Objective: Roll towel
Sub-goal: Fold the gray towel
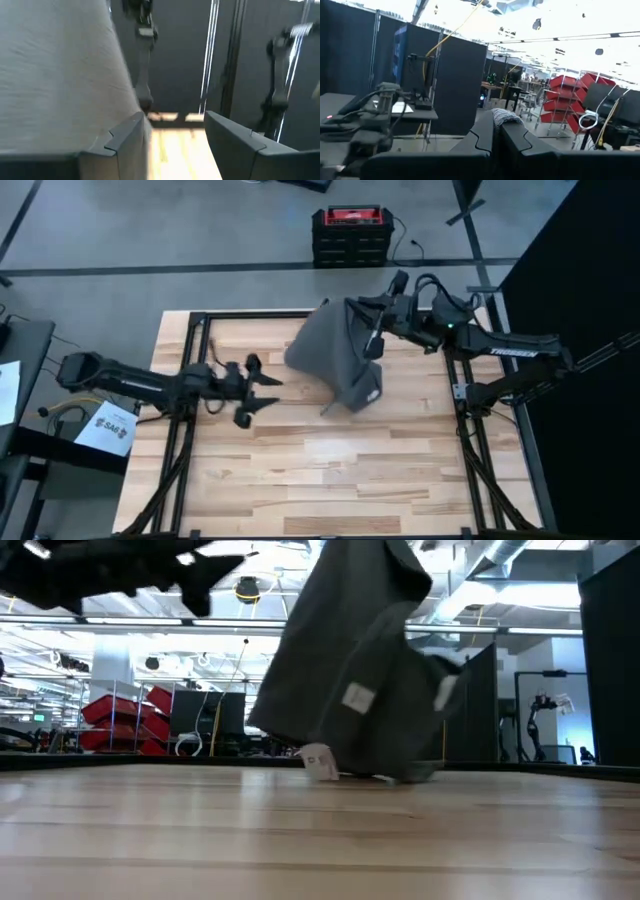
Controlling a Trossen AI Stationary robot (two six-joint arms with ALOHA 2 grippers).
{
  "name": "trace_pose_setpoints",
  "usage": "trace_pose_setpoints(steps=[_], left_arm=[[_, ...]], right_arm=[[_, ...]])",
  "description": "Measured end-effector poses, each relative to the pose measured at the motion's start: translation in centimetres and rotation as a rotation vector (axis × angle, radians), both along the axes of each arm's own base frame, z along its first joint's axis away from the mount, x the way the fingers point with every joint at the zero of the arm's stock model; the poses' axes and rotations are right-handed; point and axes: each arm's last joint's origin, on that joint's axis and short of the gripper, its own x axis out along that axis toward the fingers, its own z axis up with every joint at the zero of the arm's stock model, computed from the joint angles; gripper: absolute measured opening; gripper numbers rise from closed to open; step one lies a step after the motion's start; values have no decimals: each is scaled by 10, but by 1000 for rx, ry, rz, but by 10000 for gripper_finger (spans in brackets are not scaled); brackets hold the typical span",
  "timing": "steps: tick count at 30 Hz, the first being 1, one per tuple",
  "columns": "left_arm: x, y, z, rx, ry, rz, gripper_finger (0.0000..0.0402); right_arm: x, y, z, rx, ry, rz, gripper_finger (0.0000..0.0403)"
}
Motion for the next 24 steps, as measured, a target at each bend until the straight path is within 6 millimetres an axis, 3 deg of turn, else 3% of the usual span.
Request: trace_pose_setpoints(steps=[11, 19, 24], left_arm=[[95, -15, -59, 176, 356, 296, 196], [126, -14, -67, 180, 382, 368, 196], [144, -14, -87, 105, 426, 333, 196]], right_arm=[[0, -7, -4, 3, 45, -25, 0], [1, -6, -10, 11, 102, -23, 0], [1, -6, -10, 12, 109, -23, 0]])
